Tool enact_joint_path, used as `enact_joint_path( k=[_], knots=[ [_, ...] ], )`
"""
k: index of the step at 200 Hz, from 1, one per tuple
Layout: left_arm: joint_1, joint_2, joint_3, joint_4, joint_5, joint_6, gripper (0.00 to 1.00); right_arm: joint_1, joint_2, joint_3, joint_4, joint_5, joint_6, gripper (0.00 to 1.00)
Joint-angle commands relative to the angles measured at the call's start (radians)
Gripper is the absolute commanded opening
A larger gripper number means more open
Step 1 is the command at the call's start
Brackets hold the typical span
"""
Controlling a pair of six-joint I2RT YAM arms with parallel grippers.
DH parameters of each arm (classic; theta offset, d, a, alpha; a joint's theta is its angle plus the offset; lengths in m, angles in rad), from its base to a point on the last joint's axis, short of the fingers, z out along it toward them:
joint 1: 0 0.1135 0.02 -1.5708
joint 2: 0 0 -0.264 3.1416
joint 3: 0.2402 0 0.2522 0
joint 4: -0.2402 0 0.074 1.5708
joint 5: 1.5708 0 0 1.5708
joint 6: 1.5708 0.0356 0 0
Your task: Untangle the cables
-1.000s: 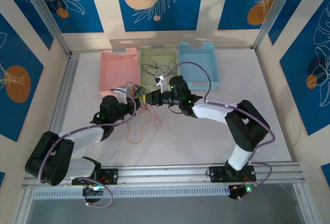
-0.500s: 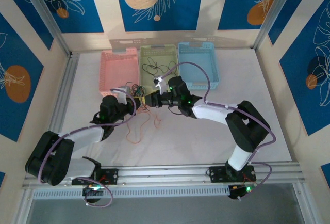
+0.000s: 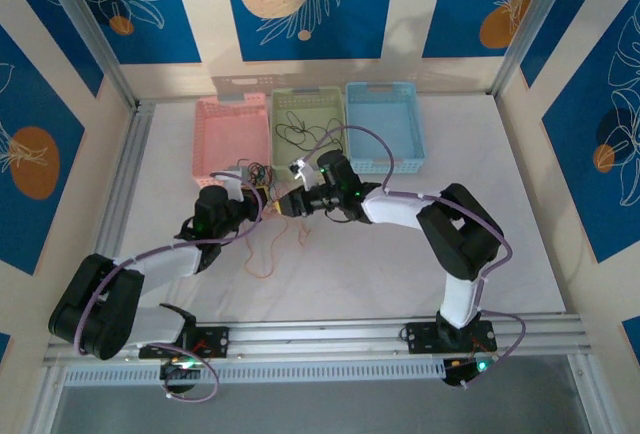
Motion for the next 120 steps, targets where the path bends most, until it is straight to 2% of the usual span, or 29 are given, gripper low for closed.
enact_joint_path(
  k=[1, 25, 38, 71, 120],
  knots=[
    [0.010, -0.006, -0.004, 0.012, -0.007, -0.009, 0.00, 0.010, 0.015, 0.035, -0.053, -0.023, -0.046, 0.36],
    [0.010, -0.009, -0.006, 0.014, -0.006, -0.009, 0.00, 0.025, 0.047, 0.082, -0.127, -0.020, -0.079, 0.31],
    [0.010, -0.013, -0.010, 0.016, -0.005, -0.007, 0.00, 0.028, 0.056, 0.100, -0.160, 0.018, -0.093, 0.25],
    [0.010, -0.021, -0.015, 0.018, -0.013, -0.009, 0.00, 0.010, 0.013, 0.047, -0.115, 0.121, -0.087, 0.08],
    [0.010, -0.022, -0.016, 0.011, -0.038, -0.010, 0.00, -0.058, -0.116, -0.118, 0.048, 0.294, -0.001, 0.04]
  ],
)
